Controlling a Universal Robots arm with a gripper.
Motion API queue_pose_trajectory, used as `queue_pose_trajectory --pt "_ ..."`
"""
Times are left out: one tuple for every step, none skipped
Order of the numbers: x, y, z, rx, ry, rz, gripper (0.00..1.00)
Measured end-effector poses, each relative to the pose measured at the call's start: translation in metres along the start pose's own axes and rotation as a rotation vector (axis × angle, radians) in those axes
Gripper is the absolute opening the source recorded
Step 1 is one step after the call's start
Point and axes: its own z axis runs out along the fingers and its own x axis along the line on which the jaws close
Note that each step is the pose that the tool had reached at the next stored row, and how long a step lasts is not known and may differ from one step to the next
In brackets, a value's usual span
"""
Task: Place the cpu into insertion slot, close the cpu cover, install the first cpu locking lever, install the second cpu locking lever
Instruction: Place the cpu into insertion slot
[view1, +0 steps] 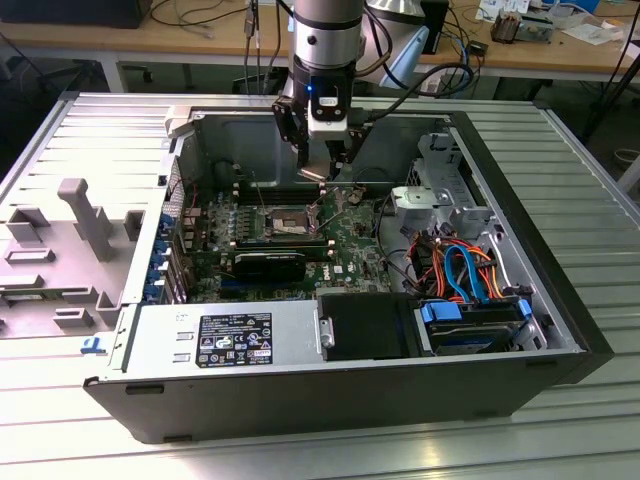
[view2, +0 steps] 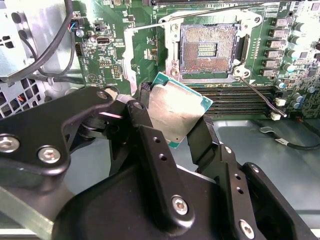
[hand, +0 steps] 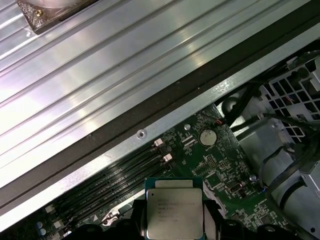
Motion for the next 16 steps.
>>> queue_pose_trajectory --pt "0.0000 0.0000 0.0000 0.0000 0.0000 0.001 0.54" --pt "0.0000 0.0000 0.0000 0.0001 -0.0001 0.003 0.54" --pt "0.0000 0.0000 0.0000 0.0001 -0.0002 0.003 0.54" --pt "0.0000 0.0000 0.0000 0.0002 -0.0002 0.004 0.54" --pt "0.0000 0.0000 0.0000 0.0002 -0.0003 0.005 0.54" --pt "0.0000 0.0000 0.0000 0.0002 -0.0003 0.006 0.54" --pt "0.0000 0.0000 0.0000 0.0002 -0.0003 0.007 0.54" --pt "0.0000 0.0000 0.0000 0.0003 -0.0004 0.008 0.54" --pt "0.0000 0.0000 0.0000 0.0003 -0.0005 0.009 0.54" --pt "0.0000 0.0000 0.0001 0.0003 -0.0005 0.010 0.54" --pt "0.0000 0.0000 0.0001 0.0003 -0.0006 0.011 0.54" --pt "0.0000 0.0000 0.0001 0.0004 -0.0006 0.012 0.54" --pt "0.0000 0.0000 0.0001 0.0004 -0.0006 0.013 0.54" --pt "0.0000 0.0000 0.0001 0.0004 -0.0007 0.014 0.54" --pt "0.0000 0.0000 0.0001 0.0006 -0.0008 0.015 0.54" --pt "0.0000 0.0000 0.0001 0.0006 -0.0008 0.015 0.54"
